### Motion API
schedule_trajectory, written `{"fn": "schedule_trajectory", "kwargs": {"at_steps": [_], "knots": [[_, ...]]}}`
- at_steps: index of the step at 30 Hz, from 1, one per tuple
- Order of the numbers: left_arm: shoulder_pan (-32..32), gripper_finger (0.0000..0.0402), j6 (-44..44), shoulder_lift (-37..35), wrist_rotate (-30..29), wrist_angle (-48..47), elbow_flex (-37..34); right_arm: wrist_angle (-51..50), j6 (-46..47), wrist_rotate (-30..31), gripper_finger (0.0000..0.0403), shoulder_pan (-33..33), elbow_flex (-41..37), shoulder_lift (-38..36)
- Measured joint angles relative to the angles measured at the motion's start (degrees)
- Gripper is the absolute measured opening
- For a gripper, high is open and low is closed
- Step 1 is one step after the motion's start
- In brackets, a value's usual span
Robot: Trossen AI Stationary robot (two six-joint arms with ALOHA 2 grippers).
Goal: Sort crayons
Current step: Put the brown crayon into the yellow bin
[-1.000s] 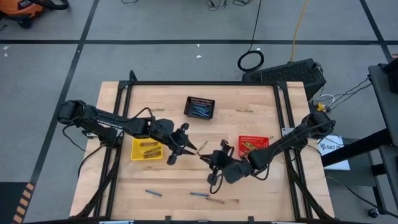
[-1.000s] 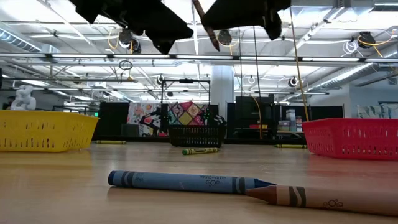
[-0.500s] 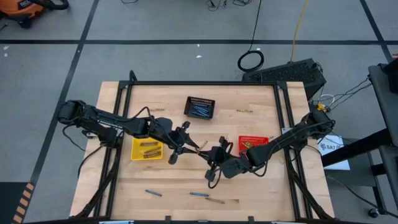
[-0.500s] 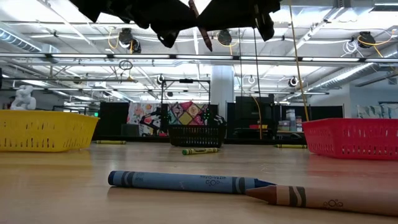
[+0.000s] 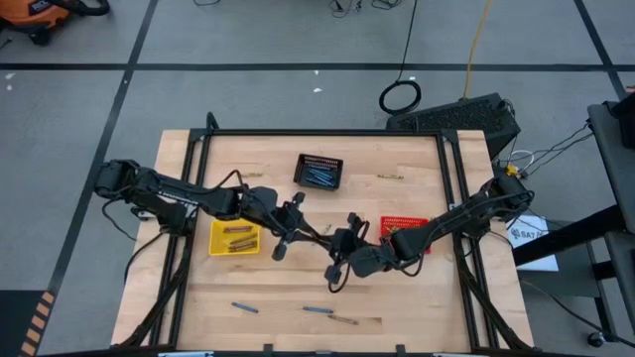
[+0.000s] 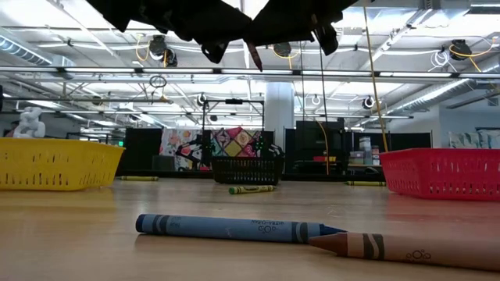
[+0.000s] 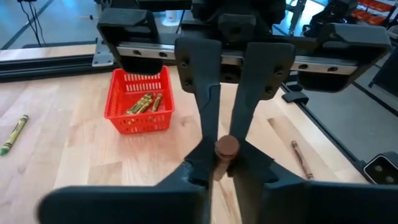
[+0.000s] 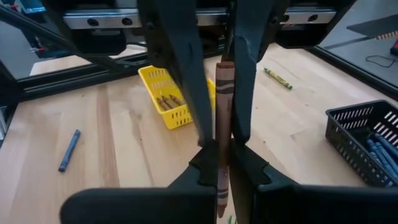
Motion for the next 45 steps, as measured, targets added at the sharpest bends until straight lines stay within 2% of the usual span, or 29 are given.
{"fn": "schedule_trajectory", "kwargs": {"at_steps": [3,9,20,24,29,38,45], "knots": [[-0.10,0.0012,0.95,0.00,0.01,-0.13,0.00,0.04,0.02,-1.65,0.0000,-0.02,-0.02,0.00],[-0.13,0.0015,1.20,0.02,0.12,-0.41,0.00,0.04,0.68,-3.71,0.0009,-0.04,-0.02,0.00],[-0.04,0.0015,3.28,-0.49,-1.41,-5.25,0.07,0.02,3.58,-4.48,0.0076,0.00,-0.02,0.00],[0.16,0.0015,3.60,-1.93,-4.01,-13.44,-0.05,0.02,3.56,-4.57,0.0096,0.09,0.04,-0.17],[0.37,0.0015,4.37,-5.99,-5.23,-29.21,0.01,-0.83,3.30,-4.50,0.0108,0.07,0.04,-0.13],[0.33,0.0015,1.26,-15.01,-6.57,-51.17,0.00,-2.07,0.37,-4.25,0.0109,-0.48,0.04,-0.09],[0.33,0.0015,-2.93,-17.79,-6.55,-67.29,0.00,-2.56,0.17,-4.24,0.0109,-1.60,0.04,-0.09]]}}
